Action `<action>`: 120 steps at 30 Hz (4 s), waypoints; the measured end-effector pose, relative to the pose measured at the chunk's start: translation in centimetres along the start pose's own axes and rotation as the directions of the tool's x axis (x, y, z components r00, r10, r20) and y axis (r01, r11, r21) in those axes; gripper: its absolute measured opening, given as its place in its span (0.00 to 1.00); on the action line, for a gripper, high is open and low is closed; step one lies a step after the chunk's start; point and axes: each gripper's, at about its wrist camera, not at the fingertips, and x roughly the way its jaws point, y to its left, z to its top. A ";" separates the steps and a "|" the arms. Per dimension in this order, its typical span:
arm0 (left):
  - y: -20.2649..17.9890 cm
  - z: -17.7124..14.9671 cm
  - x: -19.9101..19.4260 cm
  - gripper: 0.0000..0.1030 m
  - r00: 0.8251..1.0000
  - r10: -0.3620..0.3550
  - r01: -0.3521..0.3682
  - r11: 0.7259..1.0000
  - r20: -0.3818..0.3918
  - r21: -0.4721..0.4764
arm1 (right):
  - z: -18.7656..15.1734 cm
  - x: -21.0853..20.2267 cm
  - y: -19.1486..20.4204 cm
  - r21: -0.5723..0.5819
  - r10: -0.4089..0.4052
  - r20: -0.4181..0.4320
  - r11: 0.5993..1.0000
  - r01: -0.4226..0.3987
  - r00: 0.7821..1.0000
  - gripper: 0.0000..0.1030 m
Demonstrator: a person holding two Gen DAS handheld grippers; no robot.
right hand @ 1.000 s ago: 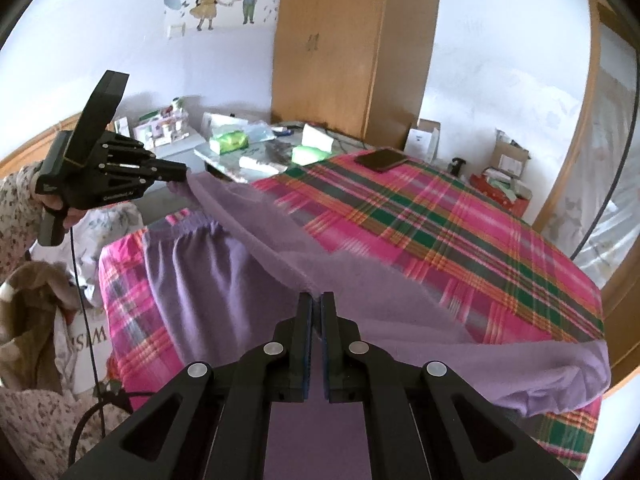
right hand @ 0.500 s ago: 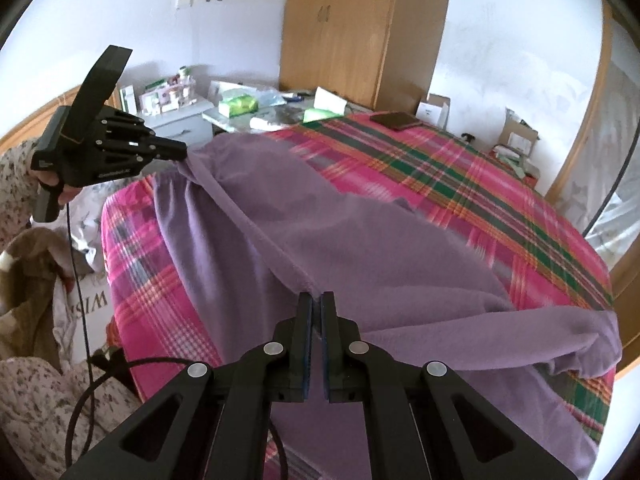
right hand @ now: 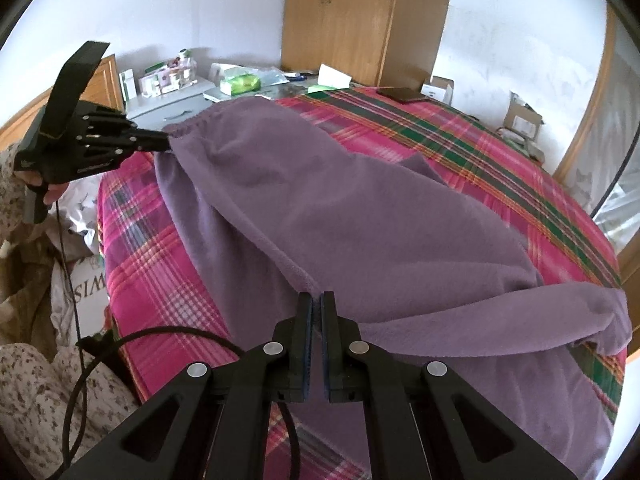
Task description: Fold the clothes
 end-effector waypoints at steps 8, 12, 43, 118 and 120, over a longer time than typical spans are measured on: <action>1.4 -1.6 -1.0 0.02 1.000 0.003 -0.003 0.994 -0.004 -0.109 | -1.1 -1.2 0.0 0.030 0.015 0.012 0.999 -0.015 1.000 0.05; 2.2 -1.7 -2.2 0.02 0.999 -0.032 0.038 0.981 0.032 -0.189 | -1.5 -2.0 -0.2 0.064 0.038 0.015 0.997 -0.039 0.999 0.06; 6.2 -1.1 2.0 0.25 0.949 -0.298 0.275 0.612 0.106 -0.741 | -6.1 -4.3 -11.3 0.699 -0.033 0.211 0.704 -0.127 0.977 0.42; 7.9 -2.3 0.9 0.00 0.971 -0.219 0.209 0.555 0.101 -0.805 | -8.2 -7.3 -7.1 0.815 -0.226 0.072 0.575 0.074 0.972 0.02; 7.6 -2.3 1.2 0.00 0.969 -0.232 0.209 0.559 0.091 -0.803 | -8.9 -6.6 -7.2 0.823 -0.206 0.045 0.562 0.080 0.978 0.02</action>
